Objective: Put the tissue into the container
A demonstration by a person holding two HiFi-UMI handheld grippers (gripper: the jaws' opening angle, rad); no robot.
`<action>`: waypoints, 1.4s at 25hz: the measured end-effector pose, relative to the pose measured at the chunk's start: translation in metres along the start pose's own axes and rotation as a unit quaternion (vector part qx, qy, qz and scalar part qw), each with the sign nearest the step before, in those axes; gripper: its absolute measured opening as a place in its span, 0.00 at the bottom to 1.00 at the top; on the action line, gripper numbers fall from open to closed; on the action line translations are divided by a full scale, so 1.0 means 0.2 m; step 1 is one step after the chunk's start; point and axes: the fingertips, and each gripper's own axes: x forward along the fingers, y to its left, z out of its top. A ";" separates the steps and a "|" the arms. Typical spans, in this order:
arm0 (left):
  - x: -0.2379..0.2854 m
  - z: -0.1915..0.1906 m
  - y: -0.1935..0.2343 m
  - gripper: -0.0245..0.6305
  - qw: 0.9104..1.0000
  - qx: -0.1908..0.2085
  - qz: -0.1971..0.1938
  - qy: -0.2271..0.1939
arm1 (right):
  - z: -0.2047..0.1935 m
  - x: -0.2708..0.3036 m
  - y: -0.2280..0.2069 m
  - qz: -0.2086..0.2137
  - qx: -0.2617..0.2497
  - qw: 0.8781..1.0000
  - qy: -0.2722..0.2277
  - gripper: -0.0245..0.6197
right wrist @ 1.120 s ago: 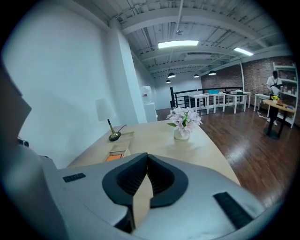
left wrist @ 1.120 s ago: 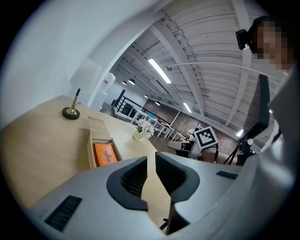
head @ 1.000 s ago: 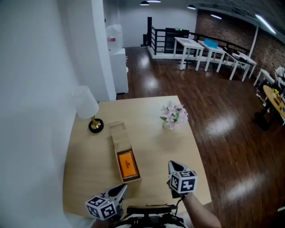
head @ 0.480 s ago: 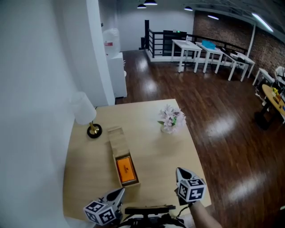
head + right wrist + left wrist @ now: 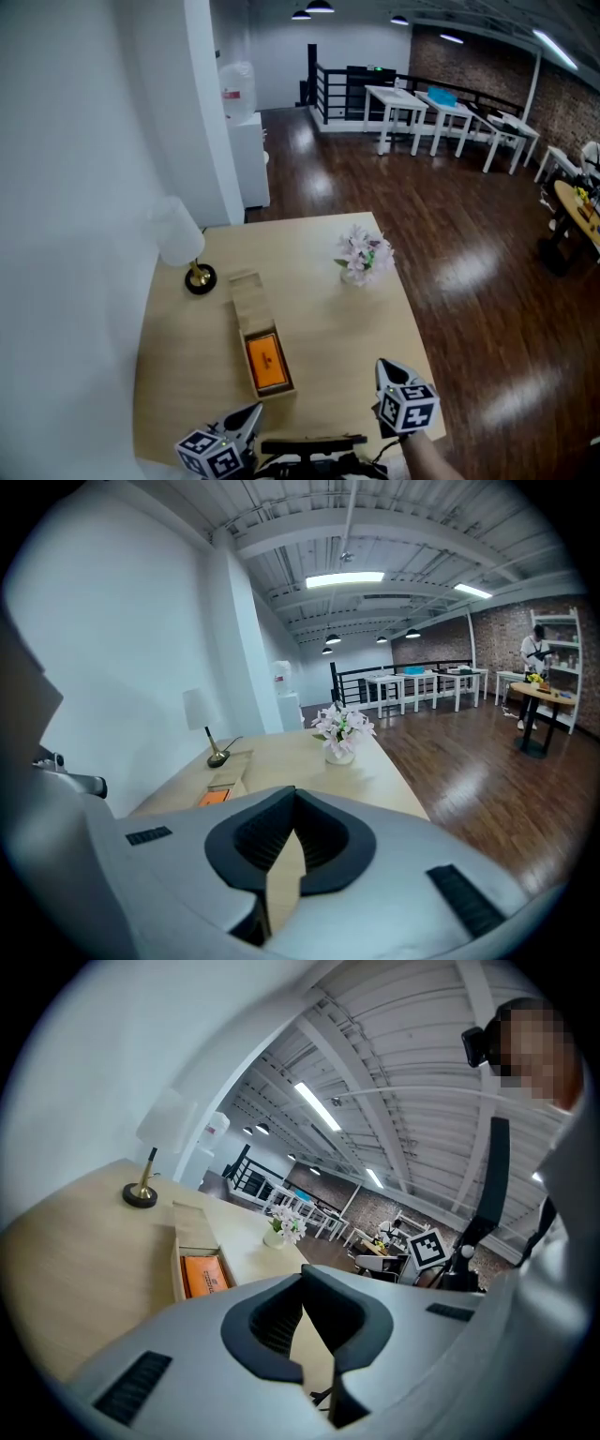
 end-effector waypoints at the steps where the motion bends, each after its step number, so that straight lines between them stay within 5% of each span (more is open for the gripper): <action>1: 0.00 -0.01 0.00 0.04 1.000 0.004 -0.001 0.002 | 0.01 0.00 0.01 0.001 -0.002 1.000 -0.002 0.04; 35: 0.04 -0.04 -0.02 0.04 0.999 0.032 -0.012 0.020 | 0.14 -0.09 0.26 0.052 -0.078 0.995 -0.020 0.04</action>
